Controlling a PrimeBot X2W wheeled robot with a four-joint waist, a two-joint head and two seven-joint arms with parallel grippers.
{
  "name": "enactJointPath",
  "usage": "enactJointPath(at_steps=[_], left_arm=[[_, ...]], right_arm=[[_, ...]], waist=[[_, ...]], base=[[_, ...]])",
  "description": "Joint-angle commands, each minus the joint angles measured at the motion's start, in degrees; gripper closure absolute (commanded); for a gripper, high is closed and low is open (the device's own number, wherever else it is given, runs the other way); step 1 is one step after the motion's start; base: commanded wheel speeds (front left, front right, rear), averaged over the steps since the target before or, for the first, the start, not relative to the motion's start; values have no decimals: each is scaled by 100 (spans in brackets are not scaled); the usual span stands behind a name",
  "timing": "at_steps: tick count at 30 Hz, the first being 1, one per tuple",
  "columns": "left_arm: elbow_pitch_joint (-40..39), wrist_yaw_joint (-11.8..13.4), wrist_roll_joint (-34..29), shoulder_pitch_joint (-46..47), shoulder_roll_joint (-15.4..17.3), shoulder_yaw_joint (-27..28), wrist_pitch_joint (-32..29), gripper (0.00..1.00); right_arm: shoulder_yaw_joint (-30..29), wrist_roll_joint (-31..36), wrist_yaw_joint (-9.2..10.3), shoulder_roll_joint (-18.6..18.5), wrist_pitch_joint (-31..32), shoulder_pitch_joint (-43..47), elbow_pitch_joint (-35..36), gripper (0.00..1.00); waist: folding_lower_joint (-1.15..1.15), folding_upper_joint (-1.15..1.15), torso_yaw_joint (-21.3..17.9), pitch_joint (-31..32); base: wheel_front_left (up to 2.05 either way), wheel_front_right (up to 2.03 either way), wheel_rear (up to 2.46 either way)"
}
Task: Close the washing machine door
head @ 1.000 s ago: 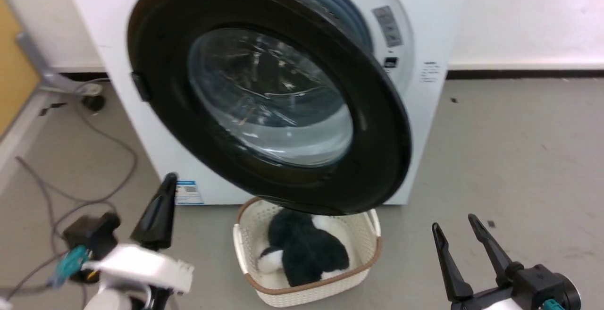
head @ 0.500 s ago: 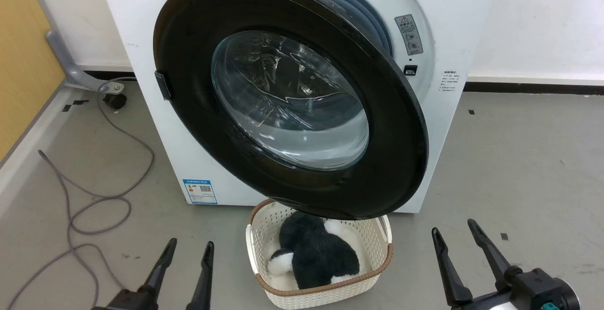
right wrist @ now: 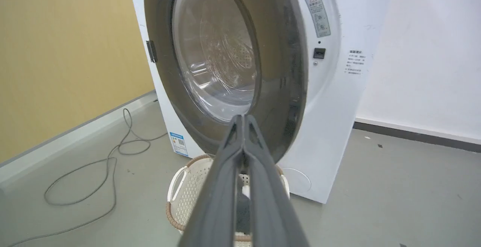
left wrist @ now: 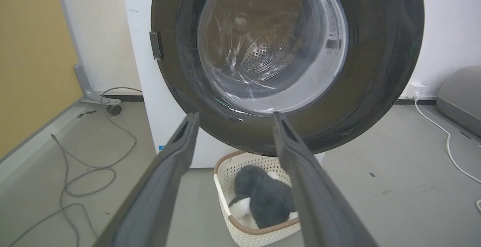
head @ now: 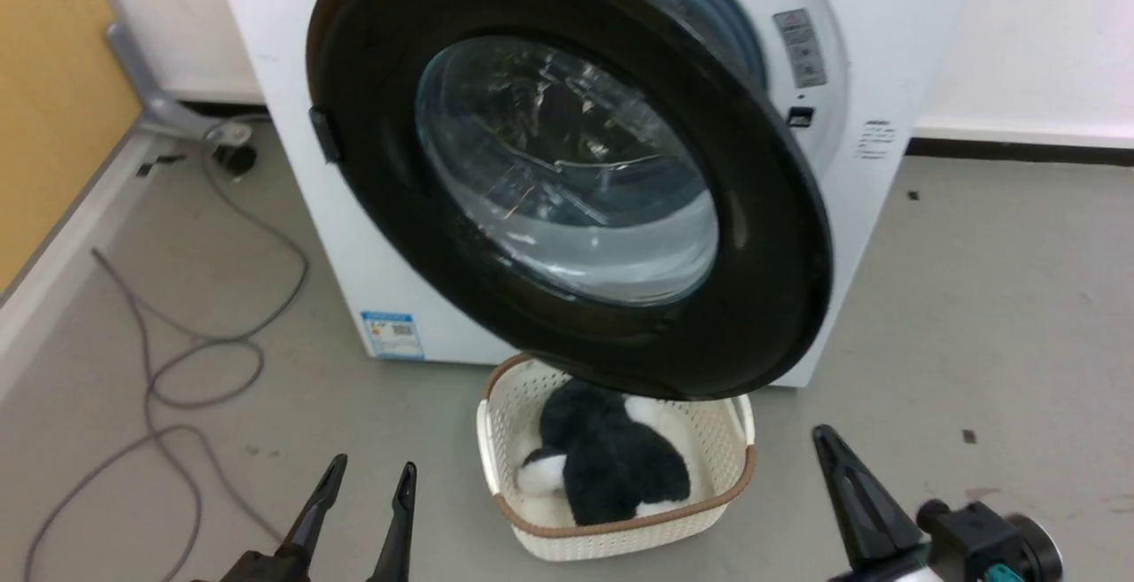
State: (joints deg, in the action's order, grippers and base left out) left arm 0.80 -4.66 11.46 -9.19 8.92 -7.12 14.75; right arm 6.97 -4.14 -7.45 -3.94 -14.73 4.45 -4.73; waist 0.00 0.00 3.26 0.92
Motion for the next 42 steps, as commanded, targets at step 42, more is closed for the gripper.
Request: enactJointPath(at_steps=[42], left_arm=[[-76, -257, -314, 1327, -596, -106, 25, 0]], right_arm=[[650, -1866, -3, -2625, 632, -5668, -3038, 100]], waist=[[0, 0, 1068, -2483]], base=[[0, 0, 0]])
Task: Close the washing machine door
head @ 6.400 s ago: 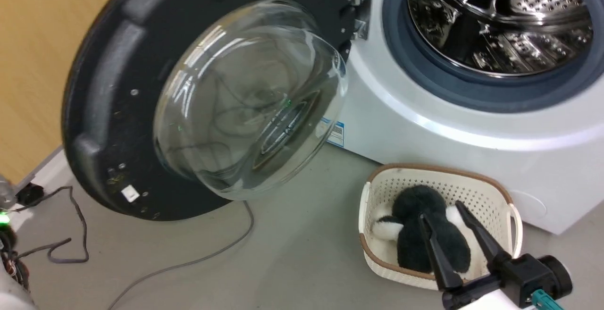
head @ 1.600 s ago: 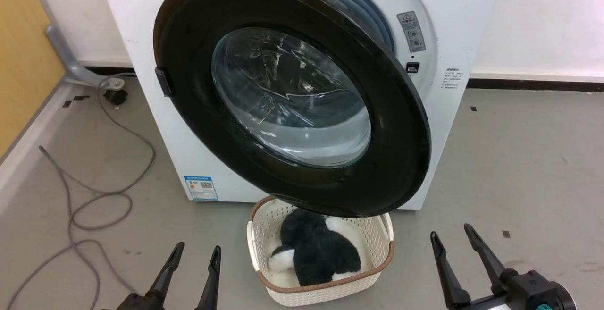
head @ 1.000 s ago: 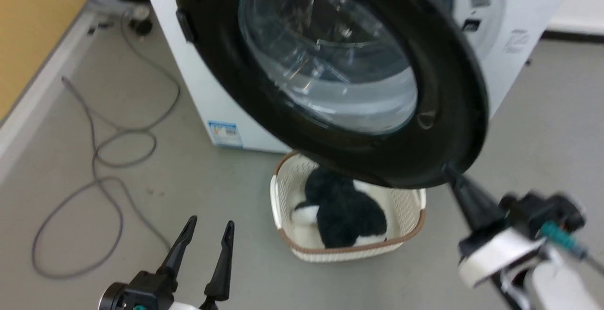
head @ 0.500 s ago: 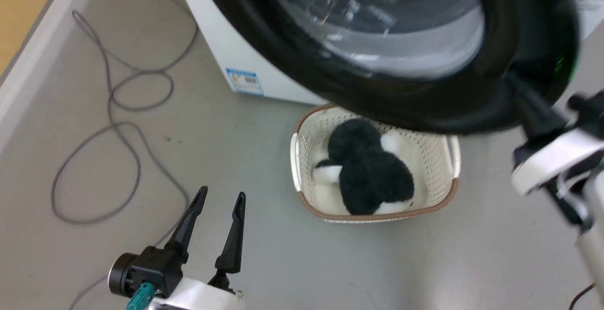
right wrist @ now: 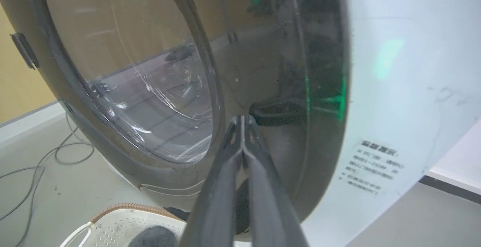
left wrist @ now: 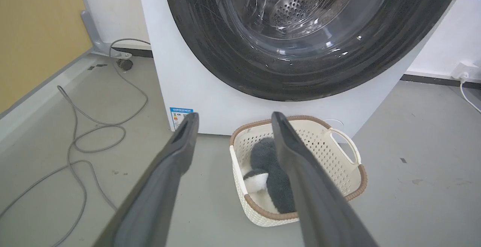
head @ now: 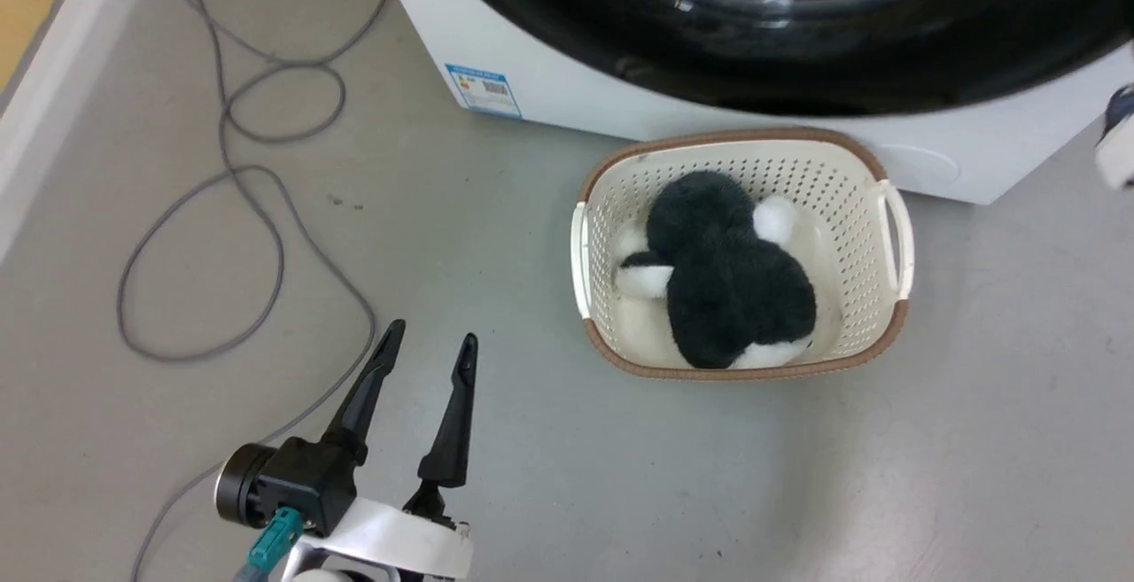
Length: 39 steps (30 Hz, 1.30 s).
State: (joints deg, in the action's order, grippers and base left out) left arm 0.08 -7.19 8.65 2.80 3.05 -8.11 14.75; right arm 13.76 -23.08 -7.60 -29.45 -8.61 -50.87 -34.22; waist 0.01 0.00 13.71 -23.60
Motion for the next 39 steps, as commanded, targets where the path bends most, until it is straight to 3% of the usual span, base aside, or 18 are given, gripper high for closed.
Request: enactJointPath(at_steps=[1, 11, 20, 29, 39], left_arm=[[-3, -4, -32, 142, -11, -22, 25, 0], [64, 66, 39, 98, -16, -111, 25, 0], [229, 162, 135, -57, -16, 59, 25, 0], [488, 236, 138, -290, -17, 401, 25, 0], [538, 345, 34, -622, -10, 779, 25, 0]], right_arm=[[-52, 39, 11, -80, 36, -240, -209, 100], [-288, 93, 11, 42, -234, -675, -1064, 100], [-21, -33, 11, 352, -579, 58, -1111, 100], [-425, -61, 11, 731, -637, 1802, 126, 100], [-1494, 471, 11, 1701, -604, 3848, 1858, 100]], waist=[[-1, 0, 34, -44], [-1, 0, 110, 91], [-1, 0, -133, 873], [-1, 0, -518, 1782], [-1, 0, -892, 2364]], base=[[0, 0, 0], [0, 0, 0], [0, 0, 0], [0, 0, 0], [0, 0, 0]])
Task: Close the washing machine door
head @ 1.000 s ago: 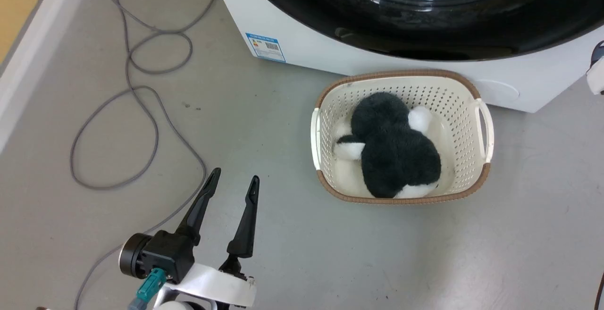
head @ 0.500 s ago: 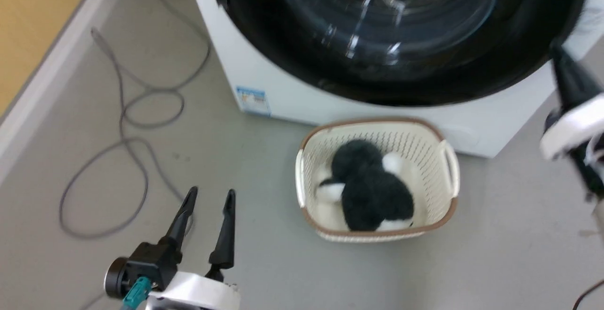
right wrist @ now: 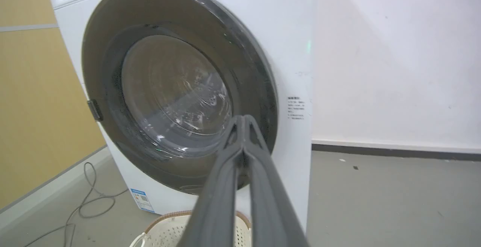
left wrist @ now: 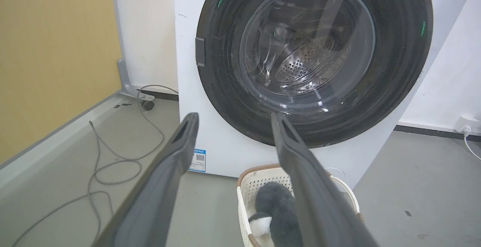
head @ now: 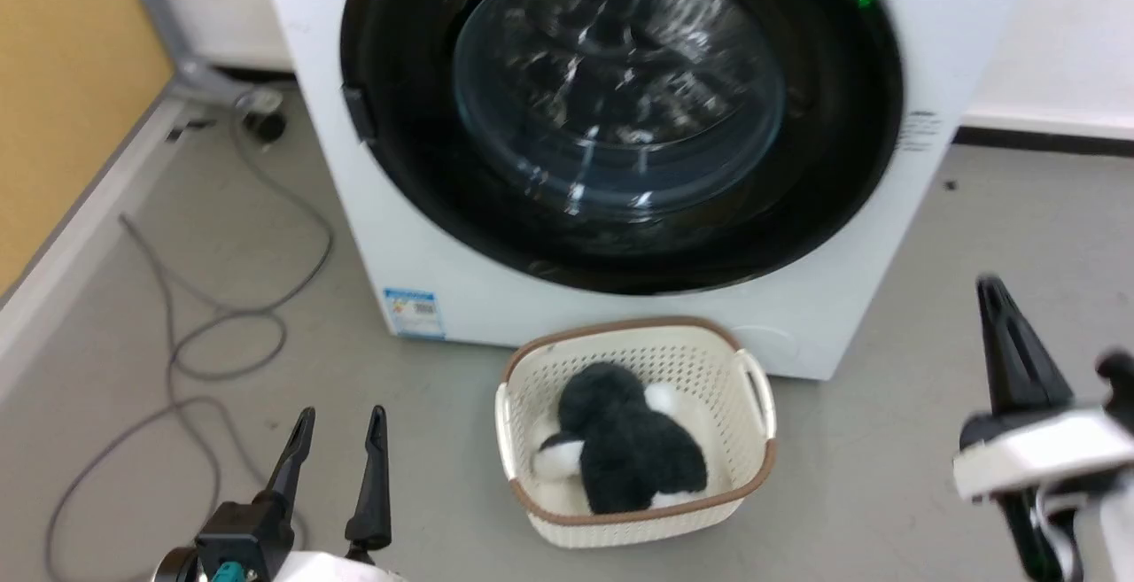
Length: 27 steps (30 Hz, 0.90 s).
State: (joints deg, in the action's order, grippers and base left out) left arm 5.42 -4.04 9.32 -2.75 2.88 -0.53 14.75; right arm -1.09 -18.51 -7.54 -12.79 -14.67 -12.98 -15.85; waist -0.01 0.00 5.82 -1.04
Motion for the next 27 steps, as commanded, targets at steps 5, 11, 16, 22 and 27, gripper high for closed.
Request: enactJointPath(at_steps=[5, 11, 16, 22, 27], left_arm=[[41, 67, -43, -214, 6, 65, 25, 0], [197, 116, -75, -262, 27, 29, 25, 0], [344, 143, -164, -285, 75, -48, 25, 0], [412, 145, -199, -292, 109, -89, 25, 0], [437, 151, -208, -310, 120, -109, 25, 0]], right_arm=[[-404, 411, 5, 521, 192, 838, 783, 100], [-724, 816, 5, 823, 432, 1506, 1290, 0], [-674, 1101, 5, 938, 416, 1951, 1355, 0], [-699, 1131, 5, 983, 297, 2152, 1308, 0], [-707, 1080, 5, 989, 249, 2152, 1270, 0]], waist=[[1, 0, -196, 195], [1, 0, -219, 248], [1, 0, -212, 300], [1, 0, -186, 348], [1, 0, -167, 369]], base=[[0, 0, 0], [0, 0, 0], [0, 0, 0], [0, 0, 0], [0, 0, 0]])
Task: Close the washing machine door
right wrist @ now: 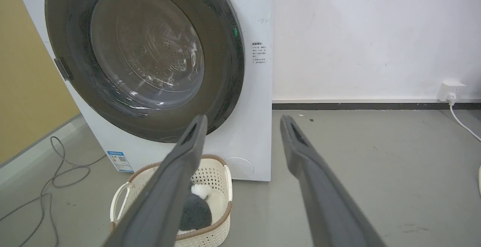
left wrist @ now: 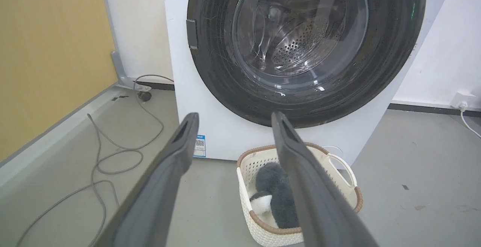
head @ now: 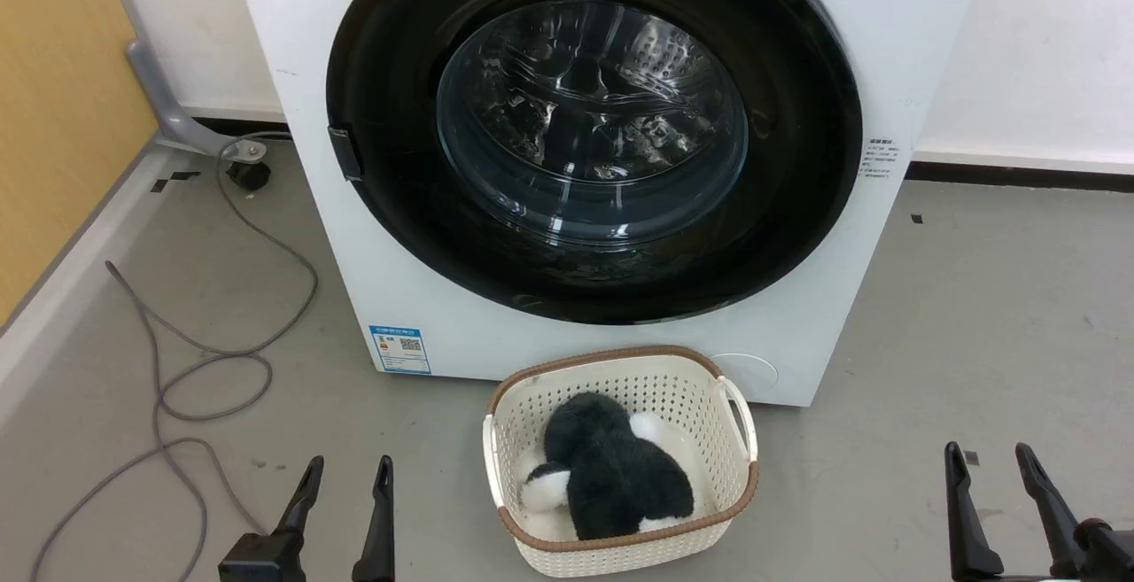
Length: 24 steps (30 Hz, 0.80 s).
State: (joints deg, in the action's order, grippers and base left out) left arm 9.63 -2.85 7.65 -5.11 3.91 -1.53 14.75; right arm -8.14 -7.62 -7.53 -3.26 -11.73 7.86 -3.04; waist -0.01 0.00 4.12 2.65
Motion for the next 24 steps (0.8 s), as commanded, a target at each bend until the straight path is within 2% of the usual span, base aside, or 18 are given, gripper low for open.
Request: enactJointPath(at_steps=[1, 14, 15, 24], left_arm=[[22, 33, -44, -75, 20, -16, 25, 0], [33, 56, 23, -79, 17, -36, 25, 0], [35, 25, 11, -21, 14, -40, -4, 100], [-13, 37, -29, 5, 9, -34, -82, 100]], right_arm=[[-1, -14, 4, 36, -53, 63, -16, 0], [48, -26, 4, 37, -117, 74, -43, 0], [42, 1, 0, 8, -70, -2, -29, 100], [79, 38, 0, 8, 11, -43, -12, 100]], waist=[[1, 0, 8, 3], [1, 0, 51, 19], [1, 0, 50, 19], [1, 0, 28, 5]], base=[[0, 0, 0], [0, 0, 0], [0, 0, 0], [0, 0, 0]])
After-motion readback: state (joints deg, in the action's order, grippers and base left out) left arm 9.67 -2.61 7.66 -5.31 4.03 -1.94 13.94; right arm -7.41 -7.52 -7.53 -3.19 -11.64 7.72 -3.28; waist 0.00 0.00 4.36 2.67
